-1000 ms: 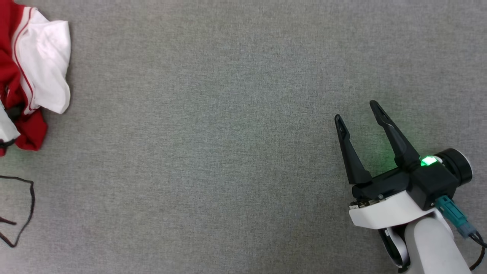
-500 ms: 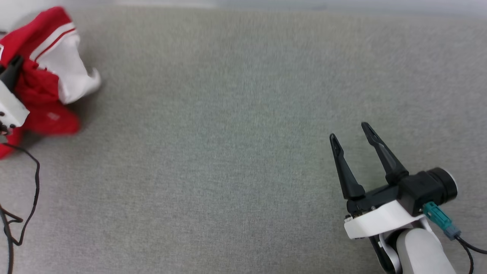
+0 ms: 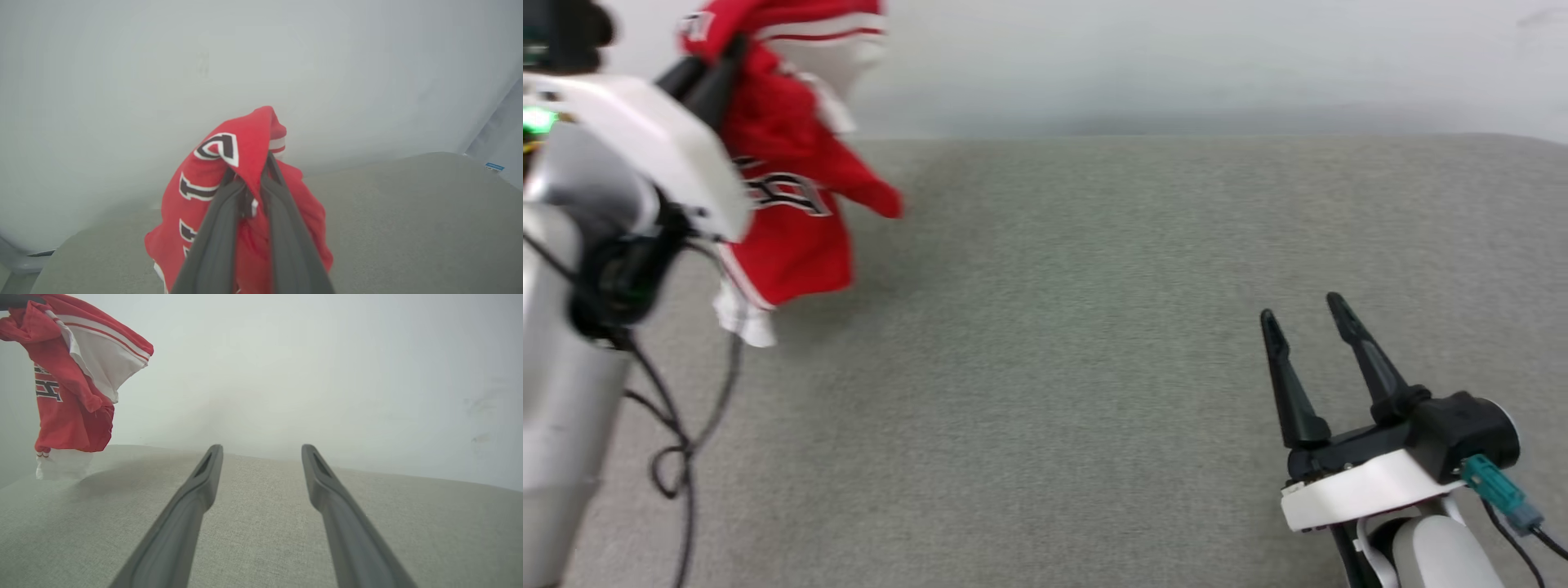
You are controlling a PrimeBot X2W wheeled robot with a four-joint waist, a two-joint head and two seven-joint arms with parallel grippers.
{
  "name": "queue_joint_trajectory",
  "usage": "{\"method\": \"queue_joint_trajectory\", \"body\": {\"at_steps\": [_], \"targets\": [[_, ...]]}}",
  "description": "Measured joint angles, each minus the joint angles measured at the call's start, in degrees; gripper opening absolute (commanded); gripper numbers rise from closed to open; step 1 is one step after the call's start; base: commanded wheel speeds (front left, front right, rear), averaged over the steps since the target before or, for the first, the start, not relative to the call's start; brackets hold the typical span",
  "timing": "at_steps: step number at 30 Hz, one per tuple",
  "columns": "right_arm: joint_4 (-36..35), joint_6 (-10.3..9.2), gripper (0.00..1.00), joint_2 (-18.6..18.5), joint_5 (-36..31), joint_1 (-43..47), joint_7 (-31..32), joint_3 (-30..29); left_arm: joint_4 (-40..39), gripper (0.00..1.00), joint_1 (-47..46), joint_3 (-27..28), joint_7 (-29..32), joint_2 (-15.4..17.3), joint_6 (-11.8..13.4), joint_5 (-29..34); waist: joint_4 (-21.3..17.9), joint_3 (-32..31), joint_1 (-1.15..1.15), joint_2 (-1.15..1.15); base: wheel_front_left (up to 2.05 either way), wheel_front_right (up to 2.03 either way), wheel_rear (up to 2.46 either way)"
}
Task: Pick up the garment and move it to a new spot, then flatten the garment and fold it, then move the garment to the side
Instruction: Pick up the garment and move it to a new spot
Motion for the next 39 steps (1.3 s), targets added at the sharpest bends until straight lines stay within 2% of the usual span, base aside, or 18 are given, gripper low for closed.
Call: {"method": "queue_joint_trajectory", "body": {"at_steps": [4, 8, 12, 16, 17, 18, 19, 23, 28, 35, 39], "targets": [[-0.34, 0.0, 1.0, 0.0, 0.47, 0.13, 0.0, -1.27, -4.68, 0.0, 0.24, -3.67, 1.3, -3.54, 1.54, 1.49, -2.56, -0.25, 0.0, 0.0, 0.0, 0.0, 0.0], [-0.43, 0.0, 1.0, 0.0, 0.88, 0.06, 0.0, -2.7, -5.21, 0.0, 1.86, -7.1, 0.18, -8.71, 2.49, 1.91, -5.44, 0.19, 0.01, 0.0, 0.0, 0.0, 0.0], [-0.53, 0.0, 1.0, 0.0, 1.44, -0.24, 0.0, -4.81, -2.65, 0.0, 3.32, -10.11, -3.66, -14.25, 2.9, 2.7, -8.58, 0.91, 0.01, 0.0, 0.0, 0.0, 0.0], [-0.48, 0.0, 1.0, 0.0, 1.99, -0.53, 0.0, -6.01, 3.7, 0.0, 5.93, -14.99, -6.77, -19.57, 2.88, 4.67, -11.36, 1.9, 0.01, 0.0, 0.0, 0.0, 0.0], [-0.47, 0.0, 1.0, -0.01, 2.13, -0.54, -0.01, -6.06, 5.93, 0.1, 6.83, -16.5, -6.91, -20.71, 2.4, 5.12, -11.88, 2.2, 0.01, 0.0, 0.0, 0.0, 0.0], [-0.41, 0.0, 1.0, 0.0, 2.36, -0.54, 0.0, -5.92, 8.06, 0.49, 7.63, -17.98, -7.38, -21.67, 2.32, 5.82, -12.31, 2.54, 0.01, 0.0, 0.0, 0.0, 0.0], [-0.35, 0.0, 1.0, 0.0, 2.41, -0.55, 0.0, -5.68, 10.42, 1.0, 8.1, -19.35, -7.8, -22.28, 1.96, 6.86, -12.65, 2.88, 0.02, 0.0, 0.0, 0.0, 0.0], [0.08, 0.0, 1.0, 0.02, 2.9, -0.57, 0.0, -4.31, 17.78, 1.0, 9.9, -22.71, -9.62, -24.25, 0.1, 8.09, -13.33, 4.1, 0.02, 0.0, 0.0, 0.0, 0.0], [0.67, 0.0, 1.0, 0.03, 2.56, -0.55, 0.0, -4.01, 21.67, 1.0, 10.06, -23.01, -14.39, -26.49, -1.67, 7.98, -11.68, 4.43, 0.02, 0.0, 0.0, 0.0, 0.0], [1.81, 0.0, 1.0, 0.02, 1.33, -0.41, 0.0, -4.67, 21.54, 1.0, 9.34, -21.81, -20.29, -26.73, -2.93, 7.76, -8.44, 2.91, 0.02, 0.0, 0.0, 0.0, 0.0], [2.67, 0.0, 1.0, 0.05, 0.46, 0.53, 0.0, -5.33, 19.04, 1.0, 9.41, -20.84, -22.68, -25.64, -3.22, 7.33, -6.11, 0.72, 0.02, 0.0, 0.0, 0.0, 0.0]]}}
